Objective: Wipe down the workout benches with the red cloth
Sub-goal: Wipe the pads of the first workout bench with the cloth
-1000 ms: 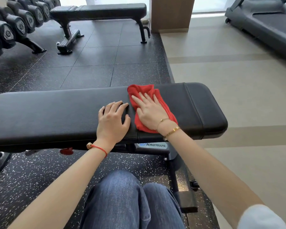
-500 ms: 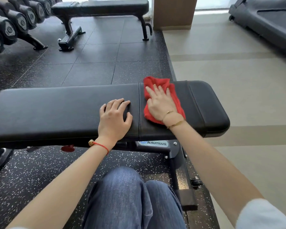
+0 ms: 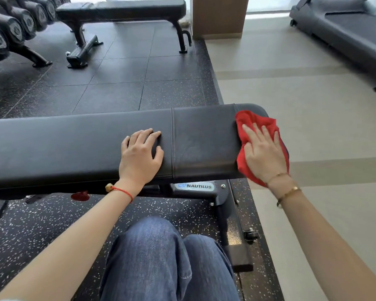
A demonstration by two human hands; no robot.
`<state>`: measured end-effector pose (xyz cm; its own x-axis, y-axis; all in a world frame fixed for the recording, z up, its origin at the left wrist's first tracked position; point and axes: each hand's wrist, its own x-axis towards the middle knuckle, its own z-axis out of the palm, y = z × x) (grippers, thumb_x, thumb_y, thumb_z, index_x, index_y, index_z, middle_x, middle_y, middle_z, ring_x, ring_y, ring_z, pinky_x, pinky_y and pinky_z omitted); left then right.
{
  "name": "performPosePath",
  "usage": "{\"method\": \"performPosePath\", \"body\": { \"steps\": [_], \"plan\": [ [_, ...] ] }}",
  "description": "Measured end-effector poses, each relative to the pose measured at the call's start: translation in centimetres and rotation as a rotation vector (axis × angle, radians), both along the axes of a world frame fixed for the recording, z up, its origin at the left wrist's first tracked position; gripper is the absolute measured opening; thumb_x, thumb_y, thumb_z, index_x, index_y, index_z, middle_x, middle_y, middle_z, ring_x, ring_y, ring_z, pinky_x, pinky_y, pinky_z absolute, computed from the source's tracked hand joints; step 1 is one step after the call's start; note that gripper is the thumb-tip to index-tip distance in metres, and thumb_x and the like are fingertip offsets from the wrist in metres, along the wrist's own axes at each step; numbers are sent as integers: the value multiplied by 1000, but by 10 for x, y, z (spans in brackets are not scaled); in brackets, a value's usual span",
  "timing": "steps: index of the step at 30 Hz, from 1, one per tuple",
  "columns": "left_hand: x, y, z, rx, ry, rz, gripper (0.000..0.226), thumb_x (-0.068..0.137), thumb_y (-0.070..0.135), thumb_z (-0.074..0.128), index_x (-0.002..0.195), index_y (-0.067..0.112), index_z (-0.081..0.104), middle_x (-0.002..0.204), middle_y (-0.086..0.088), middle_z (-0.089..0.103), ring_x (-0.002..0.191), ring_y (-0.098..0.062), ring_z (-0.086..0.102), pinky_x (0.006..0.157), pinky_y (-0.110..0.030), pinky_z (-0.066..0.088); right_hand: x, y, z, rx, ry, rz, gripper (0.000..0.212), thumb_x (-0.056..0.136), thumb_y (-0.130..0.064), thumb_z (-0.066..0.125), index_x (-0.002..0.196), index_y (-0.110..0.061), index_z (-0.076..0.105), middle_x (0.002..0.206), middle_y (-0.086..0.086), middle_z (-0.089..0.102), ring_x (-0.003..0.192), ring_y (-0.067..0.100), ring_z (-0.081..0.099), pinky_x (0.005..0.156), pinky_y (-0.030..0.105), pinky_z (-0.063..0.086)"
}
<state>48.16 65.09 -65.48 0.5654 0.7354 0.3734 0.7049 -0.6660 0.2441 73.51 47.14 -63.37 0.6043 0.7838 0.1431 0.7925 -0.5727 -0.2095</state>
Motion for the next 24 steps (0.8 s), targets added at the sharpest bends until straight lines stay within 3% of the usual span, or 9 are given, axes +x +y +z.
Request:
{"method": "performPosePath", "body": {
  "steps": [4,11,18,24],
  "plan": [
    [1,-1,2,-10,12,-4,42,95,29,51,135,21,55,142,-1,53,135,-23,43,117,-47,27,25,31,13,-57,124,-52,55,99,-23,29,153,-28,20,162,4,12,150,26,8,121,46,-3],
    [0,0,0,5,15,-4,41,94,28,53,134,20,56,141,-2,54,134,-24,45,116,-49,29,10,-3,-3,34,109,14,56,97,-23,32,152,-32,22,161,1,17,149,23,11,121,43,-4],
    [0,2,1,-7,45,-11,43,95,30,48,137,21,53,143,-2,52,136,-24,43,117,-50,27,63,76,14,-82,194,-31,55,99,-27,24,153,-31,17,163,2,8,150,24,4,121,45,-6],
    [-1,2,1,-32,40,-9,45,95,32,49,138,22,52,145,-1,51,138,-22,41,118,-49,26,32,121,16,-74,162,127,53,99,-23,27,152,-26,22,162,5,12,149,25,10,121,45,-2]
  ]
}}
